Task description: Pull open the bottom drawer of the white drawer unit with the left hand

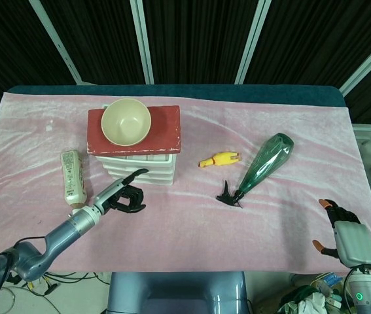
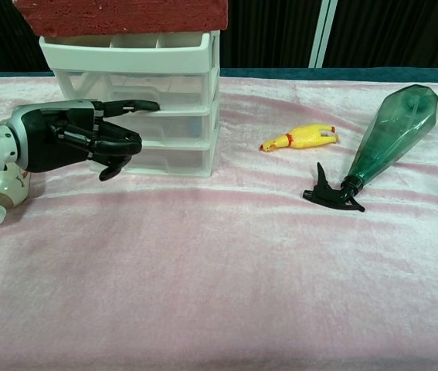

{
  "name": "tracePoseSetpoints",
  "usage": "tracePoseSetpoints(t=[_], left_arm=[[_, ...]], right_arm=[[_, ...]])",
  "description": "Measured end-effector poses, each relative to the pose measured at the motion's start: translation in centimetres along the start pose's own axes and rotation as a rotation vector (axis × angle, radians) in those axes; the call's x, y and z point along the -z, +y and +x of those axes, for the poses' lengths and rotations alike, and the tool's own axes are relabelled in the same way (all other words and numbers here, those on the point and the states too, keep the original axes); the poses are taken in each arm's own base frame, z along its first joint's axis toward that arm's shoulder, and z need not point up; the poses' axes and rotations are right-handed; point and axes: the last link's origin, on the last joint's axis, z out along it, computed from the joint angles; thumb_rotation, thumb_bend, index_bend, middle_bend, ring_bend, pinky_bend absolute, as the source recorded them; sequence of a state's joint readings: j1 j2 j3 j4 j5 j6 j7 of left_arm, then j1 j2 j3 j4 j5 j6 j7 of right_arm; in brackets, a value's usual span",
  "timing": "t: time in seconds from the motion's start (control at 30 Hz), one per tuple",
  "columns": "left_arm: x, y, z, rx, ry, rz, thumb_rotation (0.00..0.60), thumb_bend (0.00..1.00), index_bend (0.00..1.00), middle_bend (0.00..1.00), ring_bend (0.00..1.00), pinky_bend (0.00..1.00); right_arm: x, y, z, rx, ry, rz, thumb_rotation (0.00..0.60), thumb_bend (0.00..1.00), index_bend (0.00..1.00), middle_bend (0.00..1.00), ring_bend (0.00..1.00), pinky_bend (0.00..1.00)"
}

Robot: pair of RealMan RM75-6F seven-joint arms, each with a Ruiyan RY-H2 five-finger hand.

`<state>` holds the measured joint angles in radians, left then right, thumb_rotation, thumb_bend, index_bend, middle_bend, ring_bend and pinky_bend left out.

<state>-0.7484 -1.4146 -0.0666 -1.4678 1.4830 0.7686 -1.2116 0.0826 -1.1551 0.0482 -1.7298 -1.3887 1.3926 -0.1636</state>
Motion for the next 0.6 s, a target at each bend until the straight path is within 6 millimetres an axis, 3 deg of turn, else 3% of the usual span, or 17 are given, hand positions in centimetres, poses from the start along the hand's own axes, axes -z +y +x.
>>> tracePoseSetpoints(t=[0.6], left_arm=[[0.67,-0.47,-0.38,-0.058,-0.049,0.002,0.600,0.29,0.01,0.67,0.63,0.71]], right_arm=[[-0.01,-0.04,-0.03,0.002,0.001,0.001,0.600,0.09,0.16,0.12,0.19,0.20]])
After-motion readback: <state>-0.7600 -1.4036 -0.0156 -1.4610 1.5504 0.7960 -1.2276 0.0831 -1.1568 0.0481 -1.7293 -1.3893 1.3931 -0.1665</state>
